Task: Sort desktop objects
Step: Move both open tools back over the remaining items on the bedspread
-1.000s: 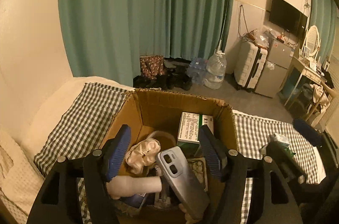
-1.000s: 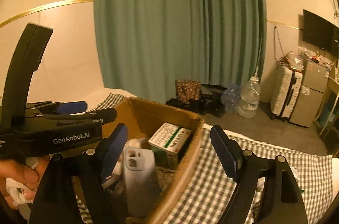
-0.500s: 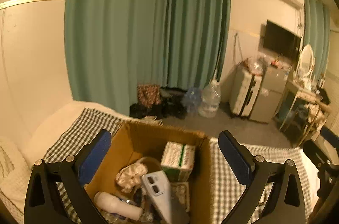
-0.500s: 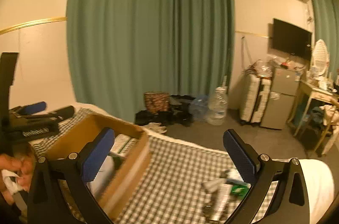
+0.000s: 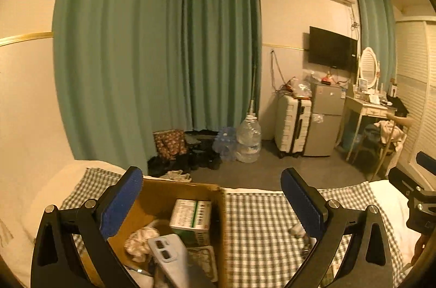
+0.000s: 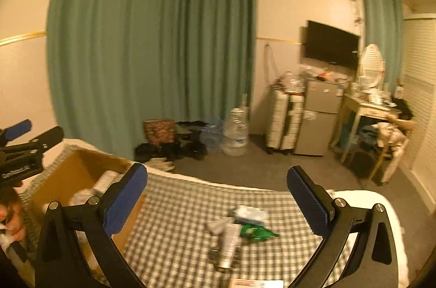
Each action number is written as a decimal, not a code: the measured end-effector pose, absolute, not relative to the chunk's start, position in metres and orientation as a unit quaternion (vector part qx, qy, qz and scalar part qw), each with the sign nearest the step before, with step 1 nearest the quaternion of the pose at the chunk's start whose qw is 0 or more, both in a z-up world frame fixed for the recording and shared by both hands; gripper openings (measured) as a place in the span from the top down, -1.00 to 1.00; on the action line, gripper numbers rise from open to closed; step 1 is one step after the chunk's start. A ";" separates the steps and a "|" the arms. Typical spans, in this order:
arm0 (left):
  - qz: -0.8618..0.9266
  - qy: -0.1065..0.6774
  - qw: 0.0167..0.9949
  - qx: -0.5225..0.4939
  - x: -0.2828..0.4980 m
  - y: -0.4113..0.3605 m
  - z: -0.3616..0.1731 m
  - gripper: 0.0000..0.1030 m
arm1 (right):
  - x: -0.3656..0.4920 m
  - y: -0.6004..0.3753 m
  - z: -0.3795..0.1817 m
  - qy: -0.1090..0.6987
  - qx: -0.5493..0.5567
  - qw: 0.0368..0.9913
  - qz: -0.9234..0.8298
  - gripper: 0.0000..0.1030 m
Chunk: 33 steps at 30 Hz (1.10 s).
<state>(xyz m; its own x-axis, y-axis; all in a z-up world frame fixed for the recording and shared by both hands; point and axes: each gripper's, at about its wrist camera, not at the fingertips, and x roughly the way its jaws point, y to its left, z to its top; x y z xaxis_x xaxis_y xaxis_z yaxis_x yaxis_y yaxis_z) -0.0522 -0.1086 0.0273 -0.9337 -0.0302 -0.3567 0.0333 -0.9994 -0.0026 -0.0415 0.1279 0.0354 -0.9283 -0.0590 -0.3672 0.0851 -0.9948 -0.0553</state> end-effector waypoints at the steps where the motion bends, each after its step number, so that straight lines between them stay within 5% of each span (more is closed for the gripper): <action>1: -0.983 0.005 0.007 0.184 -0.054 -0.103 0.027 -1.00 | -0.039 0.132 0.037 0.035 0.183 0.025 -0.982 -1.00; 15: -0.976 -0.022 -0.034 0.215 -0.080 -0.042 0.001 -1.00 | -0.036 0.205 0.030 -0.005 0.178 -0.004 -0.984 -1.00; 33: -0.949 -0.075 -0.089 0.294 -0.127 0.036 -0.071 -1.00 | -0.096 0.241 -0.045 0.020 0.253 0.057 -0.966 -1.00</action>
<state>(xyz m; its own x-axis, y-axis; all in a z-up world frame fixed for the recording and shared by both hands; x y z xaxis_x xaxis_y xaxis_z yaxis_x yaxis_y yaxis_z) -0.1265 0.0362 -0.0713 -0.8112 0.1247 -0.5713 -0.2129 -0.9729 0.0900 -0.0959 0.2409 -0.0448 -0.8654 -0.0989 -0.4913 0.1196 -0.9928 -0.0109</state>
